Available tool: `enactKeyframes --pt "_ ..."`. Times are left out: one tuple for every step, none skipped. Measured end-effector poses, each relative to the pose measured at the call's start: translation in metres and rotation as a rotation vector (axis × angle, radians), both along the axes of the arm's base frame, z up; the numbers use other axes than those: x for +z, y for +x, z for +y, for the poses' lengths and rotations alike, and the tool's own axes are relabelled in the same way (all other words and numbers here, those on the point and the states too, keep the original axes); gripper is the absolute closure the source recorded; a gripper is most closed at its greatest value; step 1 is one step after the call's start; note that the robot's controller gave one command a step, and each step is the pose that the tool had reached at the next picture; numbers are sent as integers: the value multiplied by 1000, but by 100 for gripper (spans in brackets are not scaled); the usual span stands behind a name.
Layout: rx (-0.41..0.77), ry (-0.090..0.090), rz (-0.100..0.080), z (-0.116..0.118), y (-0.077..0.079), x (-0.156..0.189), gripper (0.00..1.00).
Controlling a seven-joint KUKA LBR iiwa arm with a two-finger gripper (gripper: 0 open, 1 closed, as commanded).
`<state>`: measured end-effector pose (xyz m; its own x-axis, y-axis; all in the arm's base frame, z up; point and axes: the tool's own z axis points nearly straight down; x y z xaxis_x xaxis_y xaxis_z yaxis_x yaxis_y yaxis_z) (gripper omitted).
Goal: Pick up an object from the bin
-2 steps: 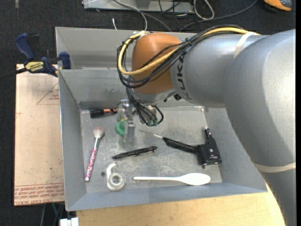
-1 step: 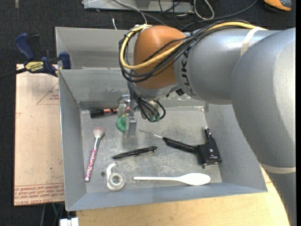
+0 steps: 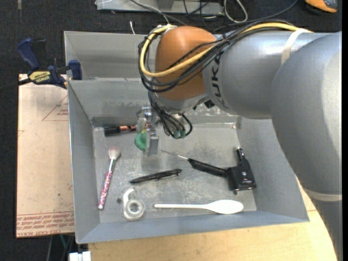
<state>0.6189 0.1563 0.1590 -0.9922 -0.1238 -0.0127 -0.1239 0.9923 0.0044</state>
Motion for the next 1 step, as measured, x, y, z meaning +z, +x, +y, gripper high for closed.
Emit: enactKeyframes --pt "0 0 0 0 0 6 100"
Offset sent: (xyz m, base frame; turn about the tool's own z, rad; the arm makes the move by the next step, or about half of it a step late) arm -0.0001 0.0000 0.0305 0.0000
